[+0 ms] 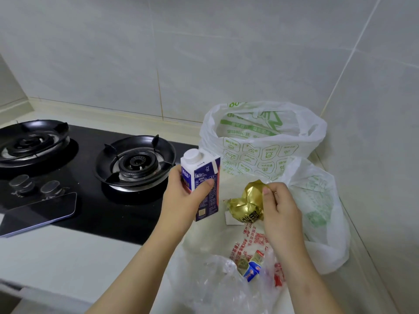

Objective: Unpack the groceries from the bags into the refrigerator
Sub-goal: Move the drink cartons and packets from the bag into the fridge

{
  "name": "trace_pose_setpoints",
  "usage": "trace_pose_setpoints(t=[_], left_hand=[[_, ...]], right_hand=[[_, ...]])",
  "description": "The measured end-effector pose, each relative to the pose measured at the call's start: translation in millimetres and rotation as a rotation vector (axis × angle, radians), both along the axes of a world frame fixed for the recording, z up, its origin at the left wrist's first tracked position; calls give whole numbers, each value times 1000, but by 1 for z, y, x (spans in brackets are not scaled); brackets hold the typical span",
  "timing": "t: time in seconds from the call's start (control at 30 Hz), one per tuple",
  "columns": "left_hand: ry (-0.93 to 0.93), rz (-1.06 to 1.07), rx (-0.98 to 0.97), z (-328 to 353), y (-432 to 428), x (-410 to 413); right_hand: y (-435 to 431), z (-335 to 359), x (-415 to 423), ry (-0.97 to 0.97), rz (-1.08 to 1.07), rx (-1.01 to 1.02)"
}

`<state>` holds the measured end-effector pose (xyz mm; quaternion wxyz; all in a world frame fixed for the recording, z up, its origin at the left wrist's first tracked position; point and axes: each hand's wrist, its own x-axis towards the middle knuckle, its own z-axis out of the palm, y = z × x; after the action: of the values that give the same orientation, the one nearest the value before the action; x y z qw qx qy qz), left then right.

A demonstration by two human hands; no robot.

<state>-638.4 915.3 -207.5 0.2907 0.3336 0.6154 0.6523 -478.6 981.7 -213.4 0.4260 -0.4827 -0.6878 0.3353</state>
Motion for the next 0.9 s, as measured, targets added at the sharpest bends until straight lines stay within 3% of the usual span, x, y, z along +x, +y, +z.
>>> trace_pose_setpoints(t=[0.27,0.63,0.9], left_hand=[[30,152,60,14,-38,-19],[-3,535,-29,3,-159,-68],[-50,901,-97,-5,-312,-75]], right_hand=[[-12,12,-35,224,179,-221],[-93,14,-134,180,594,-310],[-221,7,-198,34,966,-354]])
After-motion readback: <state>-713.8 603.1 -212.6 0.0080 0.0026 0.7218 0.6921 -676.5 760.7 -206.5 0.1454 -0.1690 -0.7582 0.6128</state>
